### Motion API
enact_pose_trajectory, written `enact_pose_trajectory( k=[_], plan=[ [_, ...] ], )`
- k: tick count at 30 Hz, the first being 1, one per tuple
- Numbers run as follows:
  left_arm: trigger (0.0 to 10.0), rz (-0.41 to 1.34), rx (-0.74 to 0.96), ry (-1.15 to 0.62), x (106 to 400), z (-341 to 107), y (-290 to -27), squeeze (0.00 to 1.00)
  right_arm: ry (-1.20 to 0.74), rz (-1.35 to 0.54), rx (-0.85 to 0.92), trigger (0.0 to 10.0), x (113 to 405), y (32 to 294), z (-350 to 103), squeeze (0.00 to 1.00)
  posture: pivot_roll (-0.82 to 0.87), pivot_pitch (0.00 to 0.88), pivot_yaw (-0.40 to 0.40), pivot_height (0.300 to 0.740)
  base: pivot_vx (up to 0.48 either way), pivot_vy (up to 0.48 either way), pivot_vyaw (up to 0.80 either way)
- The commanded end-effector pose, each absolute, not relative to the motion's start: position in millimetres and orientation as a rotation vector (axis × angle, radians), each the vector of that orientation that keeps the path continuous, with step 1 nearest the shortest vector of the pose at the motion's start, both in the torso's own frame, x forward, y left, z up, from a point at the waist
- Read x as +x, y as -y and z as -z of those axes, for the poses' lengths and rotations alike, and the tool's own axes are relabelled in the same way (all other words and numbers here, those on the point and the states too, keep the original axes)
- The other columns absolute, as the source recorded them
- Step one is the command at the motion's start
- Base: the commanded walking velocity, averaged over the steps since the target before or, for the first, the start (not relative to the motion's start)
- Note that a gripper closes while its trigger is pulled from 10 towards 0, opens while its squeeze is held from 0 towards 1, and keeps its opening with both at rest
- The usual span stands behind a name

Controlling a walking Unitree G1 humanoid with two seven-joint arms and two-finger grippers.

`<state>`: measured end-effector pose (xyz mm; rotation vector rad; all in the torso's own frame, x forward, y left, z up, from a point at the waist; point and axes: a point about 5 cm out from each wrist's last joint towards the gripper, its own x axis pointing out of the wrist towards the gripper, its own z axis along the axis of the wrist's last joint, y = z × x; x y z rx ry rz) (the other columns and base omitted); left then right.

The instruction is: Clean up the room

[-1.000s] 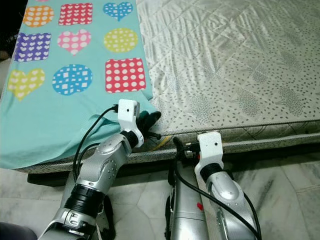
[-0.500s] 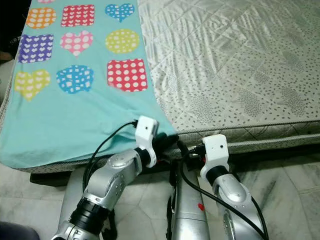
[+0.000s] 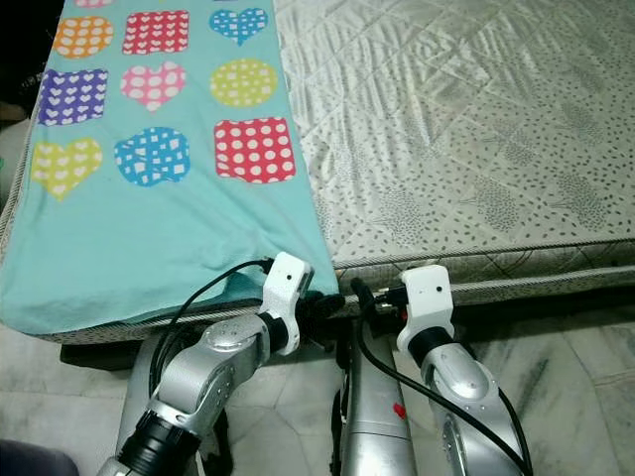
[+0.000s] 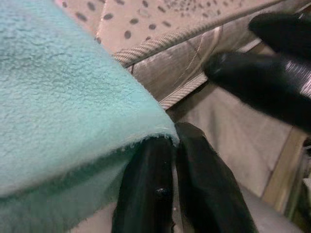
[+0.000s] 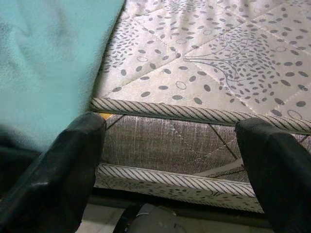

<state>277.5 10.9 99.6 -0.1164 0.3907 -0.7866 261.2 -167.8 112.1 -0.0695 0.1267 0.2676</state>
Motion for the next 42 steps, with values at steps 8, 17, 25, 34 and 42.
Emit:
enact_pose_trajectory(
  k=[8,17,25,34,42],
  plan=[
    [10.0,0.746,-0.02,-0.388,276,-92,-23,1.0,-0.146,-0.27,-0.069,10.0,262,167,-106,0.0,-0.15,0.259,-0.001,0.522,0.0,0.0,0.0],
    [10.0,0.915,-0.013,-0.29,257,-126,-23,1.0,-0.128,-0.259,-0.079,10.0,270,169,-108,0.0,-0.14,0.243,0.001,0.522,0.0,0.0,0.0],
    [10.0,0.93,0.024,-0.242,231,-138,-39,1.0,-0.115,-0.261,-0.076,10.0,276,165,-108,0.0,-0.12,0.233,0.002,0.522,0.0,0.0,0.0],
    [10.0,0.386,-0.026,-0.246,242,-126,-118,1.0,-0.111,-0.246,-0.079,10.0,278,167,-106,0.0,-0.1,0.228,0.007,0.522,0.0,0.0,0.0],
    [10.0,0.337,-0.01,-0.206,274,-130,-128,1.0,-0.105,-0.245,-0.076,10.0,278,165,-106,0.0,-0.11,0.224,0.001,0.522,0.0,0.0,0.0]
  ],
)
